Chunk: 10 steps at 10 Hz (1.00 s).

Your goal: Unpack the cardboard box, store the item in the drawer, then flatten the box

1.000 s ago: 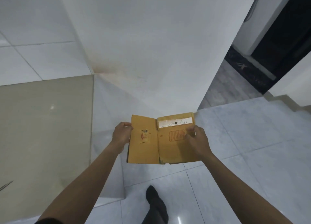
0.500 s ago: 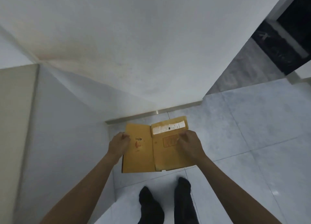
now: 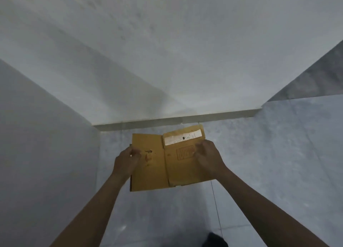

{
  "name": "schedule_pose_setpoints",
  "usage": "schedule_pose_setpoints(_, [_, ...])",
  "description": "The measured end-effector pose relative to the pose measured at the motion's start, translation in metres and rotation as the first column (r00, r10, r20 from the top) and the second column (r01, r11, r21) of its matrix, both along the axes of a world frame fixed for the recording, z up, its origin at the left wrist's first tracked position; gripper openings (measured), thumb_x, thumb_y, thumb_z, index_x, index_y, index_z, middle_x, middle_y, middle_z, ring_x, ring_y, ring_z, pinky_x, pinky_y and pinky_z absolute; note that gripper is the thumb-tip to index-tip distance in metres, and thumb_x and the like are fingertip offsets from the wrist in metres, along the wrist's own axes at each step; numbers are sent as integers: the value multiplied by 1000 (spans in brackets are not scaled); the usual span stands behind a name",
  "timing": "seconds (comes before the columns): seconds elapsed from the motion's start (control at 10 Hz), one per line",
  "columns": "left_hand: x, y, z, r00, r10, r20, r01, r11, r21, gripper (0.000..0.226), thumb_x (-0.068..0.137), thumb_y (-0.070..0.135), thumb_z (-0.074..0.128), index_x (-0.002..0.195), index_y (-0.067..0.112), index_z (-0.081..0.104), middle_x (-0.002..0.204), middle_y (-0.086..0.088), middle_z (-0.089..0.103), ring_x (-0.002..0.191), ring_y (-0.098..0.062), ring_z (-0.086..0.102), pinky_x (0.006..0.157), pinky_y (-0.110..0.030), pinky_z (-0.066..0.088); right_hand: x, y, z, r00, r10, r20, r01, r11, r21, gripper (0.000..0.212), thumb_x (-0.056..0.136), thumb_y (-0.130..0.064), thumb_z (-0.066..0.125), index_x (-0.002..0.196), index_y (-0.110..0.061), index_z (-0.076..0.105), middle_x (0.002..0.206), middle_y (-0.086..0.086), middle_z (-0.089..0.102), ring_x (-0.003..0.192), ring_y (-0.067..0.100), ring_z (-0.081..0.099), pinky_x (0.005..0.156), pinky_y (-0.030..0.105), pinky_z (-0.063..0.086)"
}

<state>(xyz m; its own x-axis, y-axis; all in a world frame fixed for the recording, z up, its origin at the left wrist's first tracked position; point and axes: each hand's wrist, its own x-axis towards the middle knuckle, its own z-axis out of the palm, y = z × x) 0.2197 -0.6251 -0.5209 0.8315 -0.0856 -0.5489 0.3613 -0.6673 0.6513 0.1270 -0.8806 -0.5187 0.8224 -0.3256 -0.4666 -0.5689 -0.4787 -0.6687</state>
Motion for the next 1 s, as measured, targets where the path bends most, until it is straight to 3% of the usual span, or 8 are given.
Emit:
schedule_pose_setpoints(0.1, [19, -11, -69, 998, -5, 61, 6, 1000, -19, 16, 95, 22, 48, 99, 24, 63, 106, 4, 55, 93, -18, 52, 72, -30, 40, 22, -13, -68, 1000, 15, 25, -14, 999, -49, 32, 97, -24, 52, 127, -16, 48, 144, 8, 44, 126, 28, 48, 105, 41, 41])
schedule_pose_setpoints(0.3, [47, -32, -186, 972, -107, 210, 102, 994, 31, 19, 96, 21, 46, 111, 21, 59, 123, -6, 55, 106, -24, 51, 88, -31, 38, 50, -28, -187, 991, 80, 110, -63, 987, -151, 51, 94, -31, 55, 140, -23, 36, 160, 7, 12, 137, 34, 37, 108, 47, 38])
schedule_pose_setpoints(0.4, [51, -34, -229, 933, -296, 204, 268, 951, 156, 34, 94, 28, 50, 127, 19, 52, 146, -14, 37, 126, -35, 44, 104, -40, 39, 55, -33, -229, 989, 125, 79, -105, 969, -223, 50, 94, -33, 53, 140, -21, 36, 160, 11, 14, 137, 35, 37, 108, 51, 38])
schedule_pose_setpoints(0.5, [47, -30, -259, 886, -433, 165, 373, 878, 300, 57, 91, 41, 49, 144, 27, 33, 161, -13, 10, 142, -35, 25, 114, -46, 31, 56, -33, -256, 980, 198, 9, -182, 916, -359, 39, 93, -37, 48, 128, -19, 45, 154, 12, 29, 128, 33, 45, 101, 51, 44])
schedule_pose_setpoints(0.6, [41, -28, -274, 758, -635, 151, 465, 689, 556, 75, 91, 54, 42, 152, 23, 11, 163, -12, 1, 149, -31, 8, 115, -49, 23, 55, -32, -263, 970, 223, -98, -244, 873, -423, 53, 93, -45, 45, 139, -21, 33, 160, 7, 20, 140, 31, 30, 105, 53, 37])
schedule_pose_setpoints(0.7, [42, -26, -272, 721, -689, 71, 491, 581, 649, 79, 90, 61, 36, 152, 24, 4, 163, -10, -2, 149, -30, 3, 115, -54, 19, 56, -33, -261, 956, 258, -143, -295, 840, -455, 53, 93, -44, 44, 138, -20, 32, 159, 7, 19, 140, 30, 29, 105, 53, 39])
schedule_pose_setpoints(0.9, [45, -33, -214, 710, -700, -69, 613, 567, 550, 72, 93, 61, 32, 152, 30, 5, 163, -4, -3, 150, -26, 0, 118, -56, 9, 62, -30, -226, 906, 345, -245, -422, 782, -458, 61, 96, -45, 38, 149, -22, 17, 163, 1, 7, 149, 23, 10, 116, 53, 24])
schedule_pose_setpoints(1.0, [23, -37, -172, 670, -739, -67, 687, 583, 433, 65, 93, 64, 27, 151, 35, 15, 164, 4, -1, 149, -23, 5, 118, -56, 9, 47, -11, -185, 911, 346, -223, -409, 821, -397, 62, 97, -45, 38, 151, -24, 15, 163, 2, 3, 150, 23, 5, 118, 49, 20])
